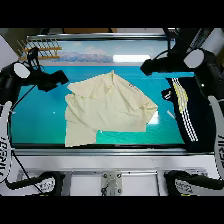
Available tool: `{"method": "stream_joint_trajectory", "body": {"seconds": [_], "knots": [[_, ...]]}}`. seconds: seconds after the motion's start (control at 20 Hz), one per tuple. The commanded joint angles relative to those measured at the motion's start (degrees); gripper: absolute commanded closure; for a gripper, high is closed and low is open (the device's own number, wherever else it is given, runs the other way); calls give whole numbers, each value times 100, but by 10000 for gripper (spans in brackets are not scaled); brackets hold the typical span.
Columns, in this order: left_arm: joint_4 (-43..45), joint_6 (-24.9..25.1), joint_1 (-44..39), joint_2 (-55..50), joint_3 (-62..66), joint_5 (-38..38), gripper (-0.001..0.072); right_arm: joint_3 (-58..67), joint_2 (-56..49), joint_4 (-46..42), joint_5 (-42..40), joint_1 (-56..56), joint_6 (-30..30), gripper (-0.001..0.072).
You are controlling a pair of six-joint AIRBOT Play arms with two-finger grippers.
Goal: Fold the clothes and pants, and hang the long-sleeved shirts on hangers.
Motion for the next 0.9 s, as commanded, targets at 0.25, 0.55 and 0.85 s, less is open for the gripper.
{"method": "stream_joint_trajectory", "body": {"seconds": [0.25,0.55,0.85], "knots": [[-164,232,741,372,-3075,387,28,-3510,1604,-170,918,-675,26,219],[-754,557,732,308,-3322,1460,28,-4640,1624,608,350,-671,94,219],[-756,570,444,-492,-2610,986,28,-4841,1147,664,120,-667,310,219]]}}
